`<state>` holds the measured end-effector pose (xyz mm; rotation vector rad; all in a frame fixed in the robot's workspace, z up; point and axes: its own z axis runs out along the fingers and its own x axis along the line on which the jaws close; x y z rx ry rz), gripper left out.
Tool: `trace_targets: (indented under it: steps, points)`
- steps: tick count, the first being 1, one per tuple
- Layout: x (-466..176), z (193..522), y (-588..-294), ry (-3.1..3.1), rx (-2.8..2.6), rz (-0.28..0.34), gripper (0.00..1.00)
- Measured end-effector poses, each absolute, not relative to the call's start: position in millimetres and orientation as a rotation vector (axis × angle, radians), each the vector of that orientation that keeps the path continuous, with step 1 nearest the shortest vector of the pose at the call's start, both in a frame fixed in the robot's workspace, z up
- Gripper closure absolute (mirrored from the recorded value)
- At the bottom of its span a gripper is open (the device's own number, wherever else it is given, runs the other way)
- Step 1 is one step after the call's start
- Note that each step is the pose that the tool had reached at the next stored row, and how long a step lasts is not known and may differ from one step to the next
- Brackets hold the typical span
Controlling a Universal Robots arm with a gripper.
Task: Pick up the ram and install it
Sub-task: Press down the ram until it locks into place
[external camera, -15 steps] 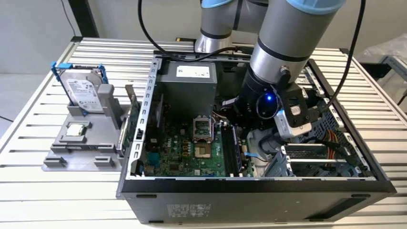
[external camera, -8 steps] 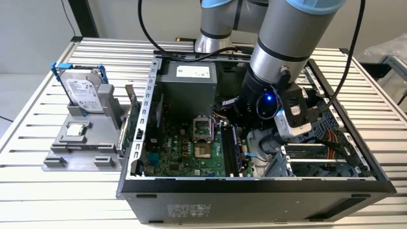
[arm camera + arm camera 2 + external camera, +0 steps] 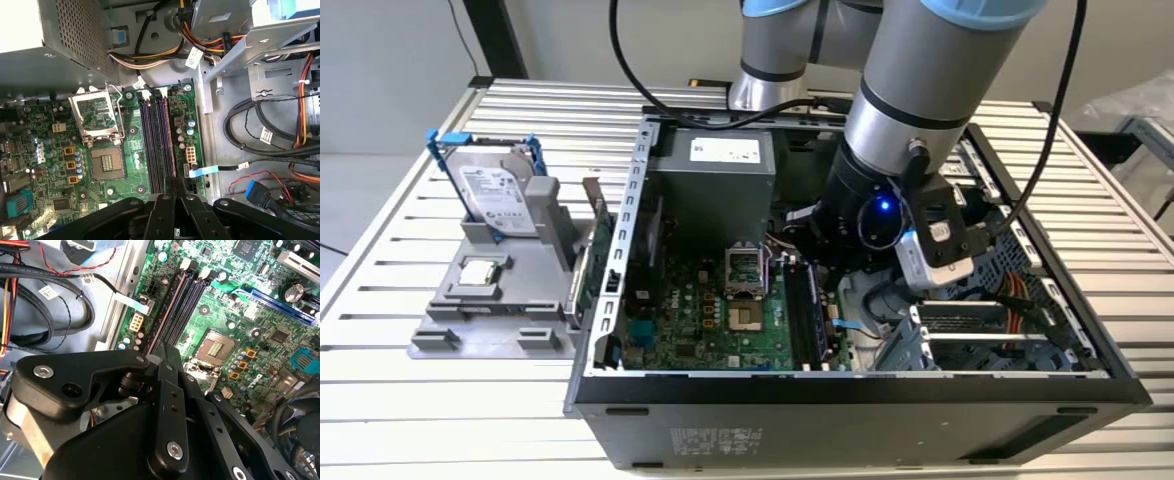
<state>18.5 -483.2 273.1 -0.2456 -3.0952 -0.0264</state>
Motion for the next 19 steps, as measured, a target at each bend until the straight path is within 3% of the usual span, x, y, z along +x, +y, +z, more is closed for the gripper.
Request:
trace_targets:
  steps: [19]
  points:
    - [18.5, 273.1, -483.1, -3.100, -0.165, -0.024, 1.00]
